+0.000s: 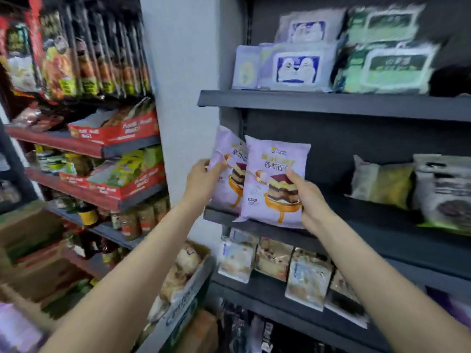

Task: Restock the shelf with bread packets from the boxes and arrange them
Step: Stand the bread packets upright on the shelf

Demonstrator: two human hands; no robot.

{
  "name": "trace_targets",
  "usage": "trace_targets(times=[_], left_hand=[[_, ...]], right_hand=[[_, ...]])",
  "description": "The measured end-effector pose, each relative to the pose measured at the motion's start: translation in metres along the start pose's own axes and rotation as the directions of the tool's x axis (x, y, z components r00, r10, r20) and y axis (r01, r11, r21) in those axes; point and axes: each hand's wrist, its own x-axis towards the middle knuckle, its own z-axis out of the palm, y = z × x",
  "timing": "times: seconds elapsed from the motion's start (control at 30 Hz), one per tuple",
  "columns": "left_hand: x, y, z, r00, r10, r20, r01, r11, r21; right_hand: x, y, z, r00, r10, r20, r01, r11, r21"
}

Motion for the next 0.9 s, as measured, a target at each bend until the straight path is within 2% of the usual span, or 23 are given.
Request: trace_targets(times=[0.1, 0.17, 0.27, 0.33, 0.53, 0.8, 0.9], left_hand=[[0.027, 0.011, 0.063, 1.000, 0.012, -0.008, -0.011, 0.999, 0.041], [0.044, 0.014, 0.100, 0.999, -0.005, -0.049, 0.007, 0.999, 0.051], [0.066, 0.013, 0.145, 0.996, -0.050, -0.080, 0.052, 0.998, 0.030], [0.079, 0.011, 0.170, 0.995, -0.067, -0.075, 0.067, 0.998, 0.008], [0.099, 0.010, 0.212, 0.997, -0.078, 0.003, 0.078, 0.996, 0.045], [0.105, 0.010, 0.217, 0.994, -0.042, 0.100, 0.043, 0.999, -0.004], [0.106, 0.008, 0.214, 0.993, -0.057, 0.102, 0.058, 0.998, -0.010]], right_hand=[[0.035, -0.016, -0.049, 0.988, -0.045, -0.149, 0.038, 0.998, -0.045], [0.061, -0.026, -0.079, 0.972, -0.122, -0.200, 0.107, 0.991, -0.084], [0.100, -0.035, -0.119, 0.927, -0.271, -0.258, 0.187, 0.933, -0.308], [0.124, -0.034, -0.140, 0.912, -0.316, -0.263, 0.181, 0.883, -0.433], [0.171, -0.035, -0.170, 0.915, -0.318, -0.249, 0.113, 0.793, -0.598], [0.188, -0.023, -0.172, 0.868, -0.449, -0.212, 0.024, 0.464, -0.885], [0.189, -0.017, -0.165, 0.785, -0.594, -0.175, -0.042, 0.230, -0.972]])
